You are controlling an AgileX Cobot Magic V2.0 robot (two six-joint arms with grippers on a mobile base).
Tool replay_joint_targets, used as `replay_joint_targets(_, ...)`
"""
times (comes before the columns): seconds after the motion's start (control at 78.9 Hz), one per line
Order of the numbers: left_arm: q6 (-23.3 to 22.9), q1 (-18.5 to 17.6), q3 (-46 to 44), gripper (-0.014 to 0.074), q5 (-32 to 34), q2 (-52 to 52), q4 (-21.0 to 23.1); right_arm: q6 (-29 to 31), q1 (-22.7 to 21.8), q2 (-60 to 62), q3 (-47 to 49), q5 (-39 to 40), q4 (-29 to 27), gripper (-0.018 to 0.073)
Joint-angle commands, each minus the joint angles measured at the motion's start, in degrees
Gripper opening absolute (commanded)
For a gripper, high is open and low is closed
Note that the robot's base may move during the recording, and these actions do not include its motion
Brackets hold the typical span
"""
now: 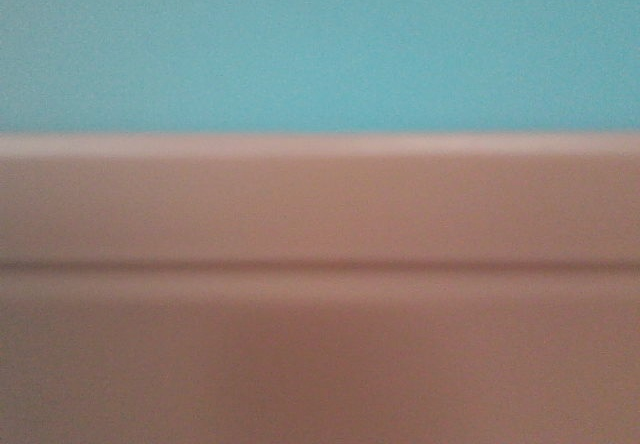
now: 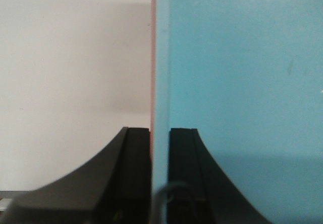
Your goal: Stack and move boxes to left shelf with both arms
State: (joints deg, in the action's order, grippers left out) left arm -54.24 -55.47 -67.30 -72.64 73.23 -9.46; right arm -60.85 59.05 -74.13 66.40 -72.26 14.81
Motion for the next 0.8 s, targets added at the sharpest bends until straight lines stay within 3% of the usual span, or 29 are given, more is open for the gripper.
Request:
replay_joint_targets(0.0, -0.6, -1.1, -2.5, -0.0007, -2.7, -1.6, 7.1, -0.3, 1.3, 1.8, 2.9, -3.7, -2.7, 0.007)
replay_joint_targets(0.139, -0.5, -1.1, -2.5, -0.0007, -2.7, -1.6, 9.5, -0.3, 1.4, 1.8, 2.9, -3.8, -2.8, 0.007)
replay_joint_targets(0.418, -0.7, -4.7, -2.5, -0.0007, -2.7, -1.6, 9.1, -0.6, 3.7, 1.8, 2.9, -3.8, -2.8, 0.007)
replay_joint_targets(0.785, -2.3, -4.7, -2.5, -0.0007, -2.7, -1.9, 9.5, -2.5, 5.7, 1.9, 2.8, -3.8, -2.7, 0.007)
